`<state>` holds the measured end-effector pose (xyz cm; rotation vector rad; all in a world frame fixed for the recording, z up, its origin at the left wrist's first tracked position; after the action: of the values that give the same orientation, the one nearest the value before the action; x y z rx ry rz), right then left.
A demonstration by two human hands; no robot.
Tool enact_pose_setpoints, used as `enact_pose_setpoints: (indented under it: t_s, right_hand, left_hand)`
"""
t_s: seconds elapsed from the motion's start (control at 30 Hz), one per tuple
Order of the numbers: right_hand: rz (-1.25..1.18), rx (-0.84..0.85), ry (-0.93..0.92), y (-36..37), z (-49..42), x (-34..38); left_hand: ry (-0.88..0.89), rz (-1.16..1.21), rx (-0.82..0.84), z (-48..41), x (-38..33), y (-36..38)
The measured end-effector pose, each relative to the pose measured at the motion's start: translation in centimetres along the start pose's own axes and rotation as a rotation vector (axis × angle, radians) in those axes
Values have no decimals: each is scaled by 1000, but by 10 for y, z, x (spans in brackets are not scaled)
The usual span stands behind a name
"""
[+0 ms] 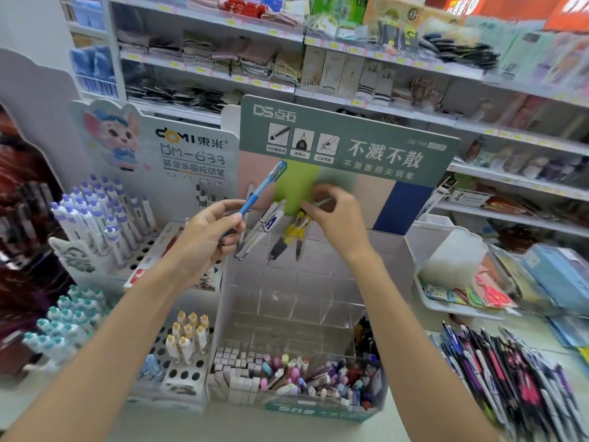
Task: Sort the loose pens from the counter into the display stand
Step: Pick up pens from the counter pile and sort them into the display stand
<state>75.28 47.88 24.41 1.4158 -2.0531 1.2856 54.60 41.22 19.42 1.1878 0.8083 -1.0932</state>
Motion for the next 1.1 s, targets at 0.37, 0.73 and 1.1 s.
enact_pose_setpoints:
  t_s: [0.37,0.73,1.1]
  right_hand:
    - [-401,44,-121,-14,12,51]
    - [113,-417,-55,-93,44,-4]
    - [149,-412,2,-163,92,-62]
  left_hand:
    - [-8,-176,143,-4,7,44]
    - [171,-425,-167,-11,10,27]
    - [281,-678,-117,-3,22,124]
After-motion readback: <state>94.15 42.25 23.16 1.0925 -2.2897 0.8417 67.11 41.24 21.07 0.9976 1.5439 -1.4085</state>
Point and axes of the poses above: each hand's wrist, its own z-axis away from the middle knuckle, its own y-axis out of the palm, x = y × z, the point moved 9 cm from there along -z, towards the middle knuckle, and after that the axes turned 13 degrees about -y, right-handed, at the moved point
